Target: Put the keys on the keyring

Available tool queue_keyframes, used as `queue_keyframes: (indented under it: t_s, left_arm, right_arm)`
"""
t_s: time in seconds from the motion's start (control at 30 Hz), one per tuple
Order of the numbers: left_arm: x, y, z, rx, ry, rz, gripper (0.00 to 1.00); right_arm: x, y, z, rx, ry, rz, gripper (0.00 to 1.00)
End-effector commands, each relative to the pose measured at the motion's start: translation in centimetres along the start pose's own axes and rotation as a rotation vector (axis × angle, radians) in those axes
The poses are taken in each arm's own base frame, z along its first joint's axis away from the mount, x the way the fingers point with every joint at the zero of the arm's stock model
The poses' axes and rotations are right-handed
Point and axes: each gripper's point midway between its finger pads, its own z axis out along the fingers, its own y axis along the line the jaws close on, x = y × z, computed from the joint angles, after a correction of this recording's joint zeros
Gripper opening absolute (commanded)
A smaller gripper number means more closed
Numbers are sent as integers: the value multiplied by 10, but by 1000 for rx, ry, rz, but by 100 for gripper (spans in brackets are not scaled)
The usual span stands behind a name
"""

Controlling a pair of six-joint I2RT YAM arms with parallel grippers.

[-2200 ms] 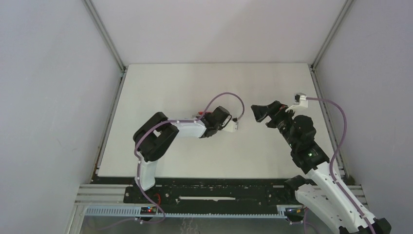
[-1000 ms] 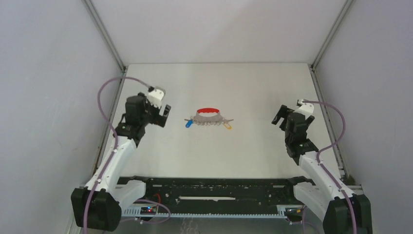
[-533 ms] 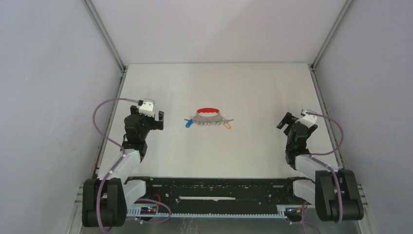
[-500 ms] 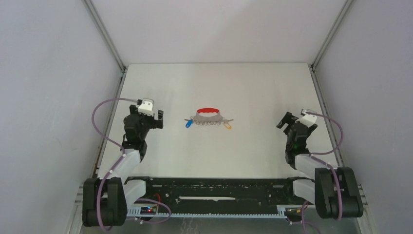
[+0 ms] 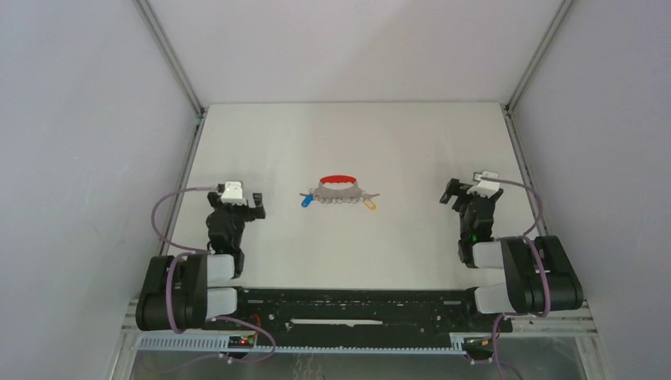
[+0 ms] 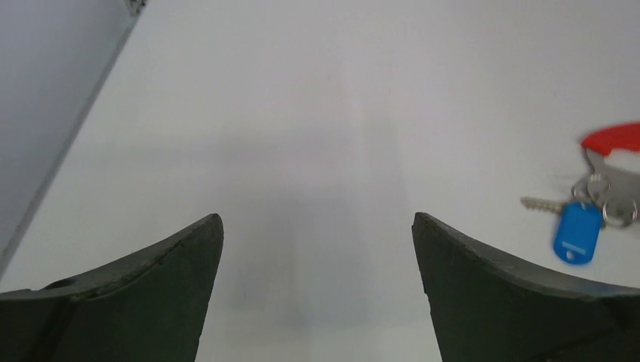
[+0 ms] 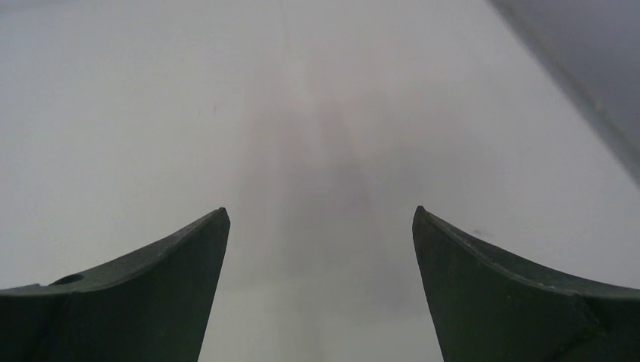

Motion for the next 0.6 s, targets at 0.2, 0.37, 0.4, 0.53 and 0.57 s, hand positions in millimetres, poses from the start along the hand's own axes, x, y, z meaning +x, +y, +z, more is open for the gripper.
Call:
queue_keyframes:
  t_s: [0.2, 0.37, 0.4, 0.53, 0.57]
  left_arm:
    - [-57, 21, 21, -82, -147, -51, 100]
    - [-56, 22, 21, -83, -146, -52, 100]
    - [-56, 21, 21, -83, -146, -51, 100]
    - [-56, 21, 23, -81, -141, -52, 100]
    - [-55, 21, 23, -82, -139, -53, 100]
  right_arm:
    - [-30, -8, 19, -16, -37, 48, 100]
    - [-30, -8, 19, -16, -37, 49, 100]
    - [-30, -8, 19, -15, -37, 48, 100]
    - [-30, -8, 19, -16, -37, 48, 100]
    - [-30, -8, 19, -15, -36, 48, 100]
